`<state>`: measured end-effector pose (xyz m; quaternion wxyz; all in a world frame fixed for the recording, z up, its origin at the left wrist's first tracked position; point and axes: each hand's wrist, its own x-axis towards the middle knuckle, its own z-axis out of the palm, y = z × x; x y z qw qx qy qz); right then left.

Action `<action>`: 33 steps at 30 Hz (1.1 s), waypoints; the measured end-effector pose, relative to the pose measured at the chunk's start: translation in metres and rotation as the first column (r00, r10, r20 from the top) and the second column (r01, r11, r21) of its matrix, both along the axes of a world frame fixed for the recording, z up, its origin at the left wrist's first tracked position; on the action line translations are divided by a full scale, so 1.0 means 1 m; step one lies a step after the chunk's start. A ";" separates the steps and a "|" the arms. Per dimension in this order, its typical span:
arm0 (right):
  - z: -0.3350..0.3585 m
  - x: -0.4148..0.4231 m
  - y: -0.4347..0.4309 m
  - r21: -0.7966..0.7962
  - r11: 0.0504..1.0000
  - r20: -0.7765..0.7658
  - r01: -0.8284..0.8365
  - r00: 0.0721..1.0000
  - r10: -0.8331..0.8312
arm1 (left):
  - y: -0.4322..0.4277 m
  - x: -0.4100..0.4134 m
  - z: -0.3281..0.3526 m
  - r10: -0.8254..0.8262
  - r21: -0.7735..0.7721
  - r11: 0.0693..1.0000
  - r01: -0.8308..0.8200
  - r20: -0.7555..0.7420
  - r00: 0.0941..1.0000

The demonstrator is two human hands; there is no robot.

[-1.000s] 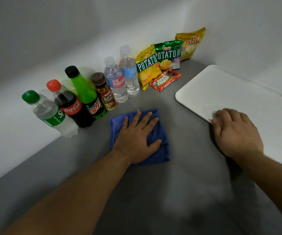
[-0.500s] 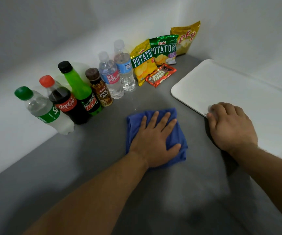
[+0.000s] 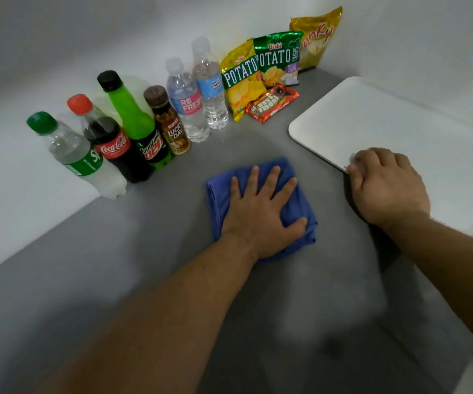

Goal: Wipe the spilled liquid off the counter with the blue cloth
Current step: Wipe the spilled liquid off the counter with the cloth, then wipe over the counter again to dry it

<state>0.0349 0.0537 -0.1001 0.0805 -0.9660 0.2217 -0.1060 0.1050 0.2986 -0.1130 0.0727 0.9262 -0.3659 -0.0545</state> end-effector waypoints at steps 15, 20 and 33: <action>0.035 -0.018 0.075 0.219 0.888 0.002 -0.404 0.910 0.414 | 0.084 -0.027 0.056 0.436 -0.187 0.858 -0.478 -0.227 0.871; 0.037 -0.009 0.107 0.384 0.873 -0.147 -0.301 0.914 0.379 | 0.093 -0.013 0.069 0.455 0.027 0.883 -0.469 -0.298 0.839; 0.150 -0.123 0.104 0.673 0.615 0.265 -0.412 0.910 0.319 | 0.150 -0.092 0.155 -0.047 -0.660 0.744 -0.099 -0.200 0.979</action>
